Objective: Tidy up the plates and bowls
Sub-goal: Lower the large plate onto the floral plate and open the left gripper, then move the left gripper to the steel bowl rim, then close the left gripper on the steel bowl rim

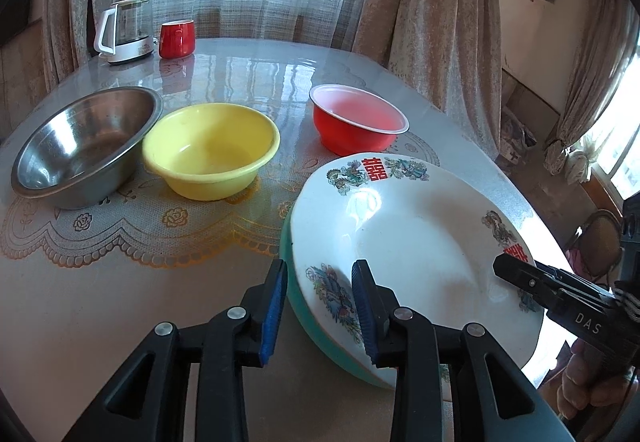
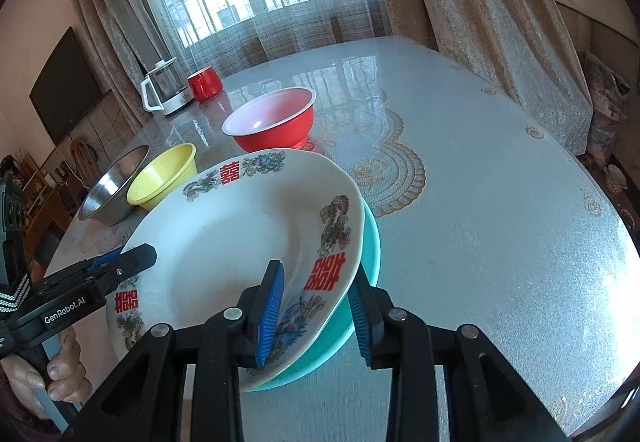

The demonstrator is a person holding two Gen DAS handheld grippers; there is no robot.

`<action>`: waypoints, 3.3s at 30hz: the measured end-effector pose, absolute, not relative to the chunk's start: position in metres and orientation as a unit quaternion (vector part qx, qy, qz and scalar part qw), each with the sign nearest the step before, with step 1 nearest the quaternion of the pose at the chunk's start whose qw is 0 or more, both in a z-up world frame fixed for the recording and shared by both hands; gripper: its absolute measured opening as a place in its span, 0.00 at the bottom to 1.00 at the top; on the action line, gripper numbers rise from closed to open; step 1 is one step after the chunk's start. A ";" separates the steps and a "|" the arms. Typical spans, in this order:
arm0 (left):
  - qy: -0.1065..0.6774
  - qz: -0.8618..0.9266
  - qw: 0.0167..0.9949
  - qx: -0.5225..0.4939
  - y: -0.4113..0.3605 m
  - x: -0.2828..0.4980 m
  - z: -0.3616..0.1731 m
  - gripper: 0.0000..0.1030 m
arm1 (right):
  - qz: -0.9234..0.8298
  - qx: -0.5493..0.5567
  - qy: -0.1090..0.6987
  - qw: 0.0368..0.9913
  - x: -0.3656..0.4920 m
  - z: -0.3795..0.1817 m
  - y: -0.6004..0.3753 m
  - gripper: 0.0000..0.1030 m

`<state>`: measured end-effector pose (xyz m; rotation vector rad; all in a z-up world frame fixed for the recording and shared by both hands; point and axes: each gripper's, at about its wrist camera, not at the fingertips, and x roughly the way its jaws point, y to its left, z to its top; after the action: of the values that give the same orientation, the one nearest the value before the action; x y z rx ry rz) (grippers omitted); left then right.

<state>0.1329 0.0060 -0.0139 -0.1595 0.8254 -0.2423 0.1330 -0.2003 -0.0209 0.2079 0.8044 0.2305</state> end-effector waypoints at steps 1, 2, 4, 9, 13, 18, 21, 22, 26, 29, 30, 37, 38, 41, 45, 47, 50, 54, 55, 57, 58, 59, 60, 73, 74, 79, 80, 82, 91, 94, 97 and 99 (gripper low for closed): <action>0.399 -0.117 0.906 -0.078 0.007 0.131 -0.013 0.33 | 0.110 0.104 0.389 0.909 0.130 -0.021 -0.202 0.32; 0.397 -0.116 0.907 -0.077 0.007 0.129 -0.012 0.33 | 0.110 0.109 0.386 0.909 0.128 -0.021 -0.204 0.32; 0.393 -0.115 0.909 -0.074 0.006 0.125 -0.011 0.33 | 0.110 0.117 0.381 0.910 0.123 -0.020 -0.206 0.32; 0.390 -0.114 0.911 -0.068 0.001 0.119 -0.010 0.33 | 0.109 0.123 0.372 0.913 0.120 -0.020 -0.204 0.27; 0.391 -0.112 0.911 -0.065 -0.002 0.117 -0.011 0.33 | 0.103 0.115 0.369 0.917 0.120 -0.020 -0.200 0.23; 0.390 -0.109 0.912 -0.064 -0.004 0.118 -0.012 0.33 | 0.097 0.118 0.369 0.917 0.120 -0.022 -0.199 0.22; 0.390 -0.110 0.912 -0.063 -0.004 0.118 -0.012 0.33 | 0.096 0.124 0.368 0.917 0.120 -0.023 -0.200 0.22; 0.390 -0.108 0.912 -0.063 -0.004 0.117 -0.012 0.36 | 0.095 0.124 0.368 0.917 0.120 -0.023 -0.200 0.22; 0.394 -0.107 0.909 -0.079 0.004 0.115 -0.012 0.44 | 0.095 0.127 0.368 0.916 0.119 -0.024 -0.200 0.22; 0.389 -0.106 0.910 -0.093 0.012 0.110 -0.010 0.48 | 0.097 0.131 0.369 0.915 0.117 -0.023 -0.201 0.24; 0.388 -0.105 0.911 -0.097 0.015 0.108 -0.009 0.48 | 0.096 0.131 0.370 0.915 0.117 -0.023 -0.201 0.25; 0.378 -0.083 0.914 -0.117 0.040 0.092 -0.004 0.60 | 0.080 0.152 0.376 0.911 0.107 -0.019 -0.210 0.38; 0.380 -0.074 0.915 -0.114 0.044 0.090 -0.005 0.60 | 0.076 0.153 0.376 0.911 0.105 -0.017 -0.211 0.38; 0.389 -0.053 0.912 -0.118 0.059 0.084 -0.011 0.60 | 0.058 0.152 0.367 0.916 0.099 -0.010 -0.214 0.40; 0.403 -0.032 0.903 -0.148 0.083 0.079 -0.022 0.60 | 0.061 0.151 0.353 0.921 0.092 0.002 -0.212 0.47; 0.403 -0.030 0.899 -0.167 0.093 0.075 -0.027 0.60 | 0.069 0.147 0.350 0.923 0.090 0.007 -0.206 0.48; 0.397 -0.022 0.899 -0.182 0.106 0.070 -0.032 0.60 | 0.093 0.142 0.347 0.922 0.088 0.015 -0.195 0.49; 0.383 0.008 0.905 -0.185 0.124 0.064 -0.034 0.60 | 0.140 0.126 0.352 0.917 0.094 0.024 -0.169 0.49; 0.382 0.009 0.904 -0.190 0.130 0.064 -0.035 0.60 | 0.150 0.122 0.355 0.915 0.096 0.025 -0.161 0.49; 0.385 0.003 0.899 -0.210 0.142 0.065 -0.037 0.60 | 0.173 0.118 0.366 0.907 0.102 0.024 -0.145 0.49; 0.388 0.001 0.895 -0.220 0.149 0.066 -0.037 0.60 | 0.184 0.116 0.373 0.902 0.106 0.024 -0.137 0.49; 0.389 0.006 0.893 -0.227 0.155 0.066 -0.037 0.60 | 0.196 0.114 0.380 0.897 0.110 0.023 -0.128 0.49; 0.390 0.007 0.891 -0.231 0.160 0.067 -0.036 0.60 | 0.208 0.115 0.385 0.892 0.114 0.024 -0.120 0.49; 0.377 -0.011 0.893 -0.245 0.212 0.096 -0.008 0.66 | 0.314 0.135 0.445 0.828 0.193 0.033 -0.014 0.49; 0.375 -0.013 0.893 -0.250 0.216 0.100 -0.006 0.66 | 0.315 0.133 0.446 0.827 0.200 0.035 -0.007 0.49; 0.355 -0.002 0.899 -0.257 0.235 0.122 0.005 0.64 | 0.322 0.121 0.439 0.830 0.238 0.045 0.021 0.49; 0.352 0.004 0.901 -0.254 0.237 0.127 0.006 0.64 | 0.324 0.120 0.440 0.829 0.247 0.046 0.027 0.49; 0.348 0.012 0.902 -0.255 0.242 0.138 0.007 0.64 | 0.327 0.116 0.445 0.826 0.267 0.044 0.039 0.49; 0.363 0.040 0.898 -0.246 0.252 0.182 -0.005 0.51 | 0.310 0.094 0.476 0.818 0.351 0.024 0.086 0.49; 0.376 0.040 0.894 -0.240 0.254 0.188 -0.013 0.45 | 0.311 0.087 0.482 0.815 0.364 0.013 0.098 0.49; 0.384 0.039 0.893 -0.230 0.252 0.192 -0.020 0.33 | 0.334 0.084 0.487 0.803 0.364 0.010 0.108 0.49; 0.384 0.037 0.893 -0.232 0.253 0.194 -0.020 0.31 | 0.335 0.062 0.494 0.800 0.361 0.008 0.116 0.49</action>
<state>0.1938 0.2526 -0.0196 -0.4807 0.7970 0.0770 0.3611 0.1162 0.0079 0.1330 1.0605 0.7186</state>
